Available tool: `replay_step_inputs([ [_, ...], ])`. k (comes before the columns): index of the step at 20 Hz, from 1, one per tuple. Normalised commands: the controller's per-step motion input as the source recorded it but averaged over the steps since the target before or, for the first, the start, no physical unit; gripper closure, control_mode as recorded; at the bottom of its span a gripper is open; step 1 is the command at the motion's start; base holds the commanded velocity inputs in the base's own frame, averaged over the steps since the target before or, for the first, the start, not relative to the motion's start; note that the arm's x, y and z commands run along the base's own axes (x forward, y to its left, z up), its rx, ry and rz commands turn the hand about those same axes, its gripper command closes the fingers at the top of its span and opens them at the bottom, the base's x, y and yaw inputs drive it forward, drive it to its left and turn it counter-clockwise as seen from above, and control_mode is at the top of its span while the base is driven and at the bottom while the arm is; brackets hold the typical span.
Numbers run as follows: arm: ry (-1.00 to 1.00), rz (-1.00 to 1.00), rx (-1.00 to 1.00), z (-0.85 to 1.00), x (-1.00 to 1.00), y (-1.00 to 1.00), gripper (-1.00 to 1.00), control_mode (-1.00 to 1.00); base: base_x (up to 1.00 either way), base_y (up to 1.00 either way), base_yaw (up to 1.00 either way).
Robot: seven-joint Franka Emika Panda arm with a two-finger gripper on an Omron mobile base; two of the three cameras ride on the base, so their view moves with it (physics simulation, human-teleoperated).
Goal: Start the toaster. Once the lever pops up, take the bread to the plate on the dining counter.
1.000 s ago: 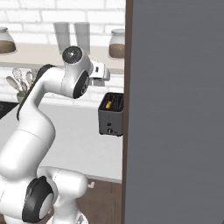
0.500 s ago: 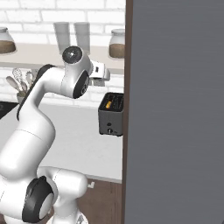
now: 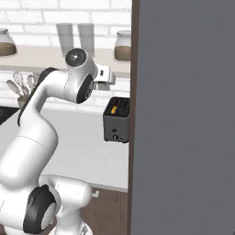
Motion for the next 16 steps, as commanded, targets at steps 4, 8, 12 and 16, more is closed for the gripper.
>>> replay_step_inputs([
  [4,0.0,0.0,0.0,0.0,0.0,0.0,-1.0,-1.0,0.0,0.0,0.0],
  [8,0.0,0.0,0.0,0.0,0.0,0.0,-1.0,-1.0,0.0,0.0,0.0],
  [12,0.0,0.0,0.0,0.0,0.0,0.0,-1.0,-1.0,0.0,0.0,0.0],
  [16,0.0,0.0,0.0,0.0,0.0,0.0,-1.0,-1.0,0.0,0.0,0.0],
])
